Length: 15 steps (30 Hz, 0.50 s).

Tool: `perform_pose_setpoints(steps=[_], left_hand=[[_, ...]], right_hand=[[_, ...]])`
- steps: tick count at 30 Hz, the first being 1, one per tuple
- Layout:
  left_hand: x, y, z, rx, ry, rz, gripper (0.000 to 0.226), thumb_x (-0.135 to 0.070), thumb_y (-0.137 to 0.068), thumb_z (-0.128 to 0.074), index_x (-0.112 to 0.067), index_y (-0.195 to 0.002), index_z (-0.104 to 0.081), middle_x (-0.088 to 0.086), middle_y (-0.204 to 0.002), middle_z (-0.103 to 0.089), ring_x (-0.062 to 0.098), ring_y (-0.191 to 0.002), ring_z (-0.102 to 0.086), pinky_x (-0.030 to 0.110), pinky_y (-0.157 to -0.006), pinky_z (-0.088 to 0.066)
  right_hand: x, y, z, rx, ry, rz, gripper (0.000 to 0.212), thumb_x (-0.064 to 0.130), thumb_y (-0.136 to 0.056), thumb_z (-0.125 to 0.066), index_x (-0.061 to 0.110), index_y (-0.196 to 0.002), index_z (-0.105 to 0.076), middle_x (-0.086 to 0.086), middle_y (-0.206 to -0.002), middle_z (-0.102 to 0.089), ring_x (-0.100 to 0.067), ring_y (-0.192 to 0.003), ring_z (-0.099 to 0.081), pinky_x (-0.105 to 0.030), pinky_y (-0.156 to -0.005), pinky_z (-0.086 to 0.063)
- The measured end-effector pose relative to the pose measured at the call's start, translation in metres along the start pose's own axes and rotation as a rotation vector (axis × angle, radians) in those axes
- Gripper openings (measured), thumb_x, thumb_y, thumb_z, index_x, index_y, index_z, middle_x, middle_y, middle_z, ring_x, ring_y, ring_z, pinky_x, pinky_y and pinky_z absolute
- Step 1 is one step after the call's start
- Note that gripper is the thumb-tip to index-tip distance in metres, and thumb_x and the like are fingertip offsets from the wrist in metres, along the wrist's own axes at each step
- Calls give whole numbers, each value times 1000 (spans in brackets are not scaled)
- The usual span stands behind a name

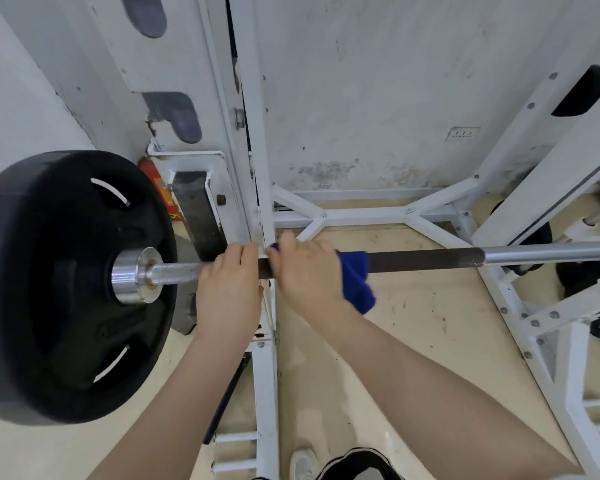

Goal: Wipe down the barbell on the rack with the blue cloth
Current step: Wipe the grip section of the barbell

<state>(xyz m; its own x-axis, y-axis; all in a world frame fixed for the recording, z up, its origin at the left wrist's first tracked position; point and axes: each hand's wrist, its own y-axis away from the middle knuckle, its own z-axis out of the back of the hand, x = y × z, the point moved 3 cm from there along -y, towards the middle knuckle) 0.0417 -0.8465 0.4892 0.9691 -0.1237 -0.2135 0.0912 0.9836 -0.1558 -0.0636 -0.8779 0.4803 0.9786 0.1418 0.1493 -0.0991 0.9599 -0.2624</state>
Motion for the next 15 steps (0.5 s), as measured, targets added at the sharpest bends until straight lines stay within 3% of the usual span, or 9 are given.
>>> perform_pose_setpoints(steps=[2,5,7,9,12,15], left_hand=[[5,0,8,9,111,64,38,1,-77,-65,-6,-112,-54,11,-105,-59,29,-80,-62,36,-57,-47],[14,-2,11,-17,211,103,50,-10,-86,-60,-10,-132,-39,9,-114,-58,30,-92,-61,43,-68,-52],[15,0,11,-24,276,111,55,-13,-86,-61,-11,-135,-36,7,-118,-57,28,-97,-60,44,-75,-52],[16,2,9,-42,315,115,56,-13,-85,-64,-10,-135,-39,7,-123,-55,27,-102,-59,43,-76,-52],[17,4,6,-102,299,84,49,-4,-81,-65,-4,-127,-46,13,-124,-49,31,-100,-58,40,-66,-50],[19,3,6,-134,301,93,36,5,-82,-58,2,-117,-52,20,-116,-48,36,-89,-57,34,-57,-43]], right_hand=[[25,1,-3,-5,-82,80,34,35,-95,-24,16,-75,-45,1,-58,-60,-22,-53,-58,-31,-63,-36],[12,-1,-1,130,62,209,31,31,-99,-29,13,-91,-53,-3,-81,-64,-26,-70,-63,-34,-68,-37],[-18,-2,6,36,177,101,31,29,-95,-35,11,-80,-56,-5,-66,-63,-25,-57,-62,-29,-58,-39],[-30,2,11,-131,186,-33,36,31,-88,-34,12,-63,-52,0,-43,-52,-21,-37,-49,-24,-49,-38],[9,-1,-7,-120,179,118,44,32,-88,-18,14,-68,-54,2,-52,-55,-20,-42,-46,-26,-54,-34],[42,-8,-9,-121,30,216,34,30,-88,-30,16,-69,-55,2,-54,-60,-19,-46,-56,-26,-53,-39]])
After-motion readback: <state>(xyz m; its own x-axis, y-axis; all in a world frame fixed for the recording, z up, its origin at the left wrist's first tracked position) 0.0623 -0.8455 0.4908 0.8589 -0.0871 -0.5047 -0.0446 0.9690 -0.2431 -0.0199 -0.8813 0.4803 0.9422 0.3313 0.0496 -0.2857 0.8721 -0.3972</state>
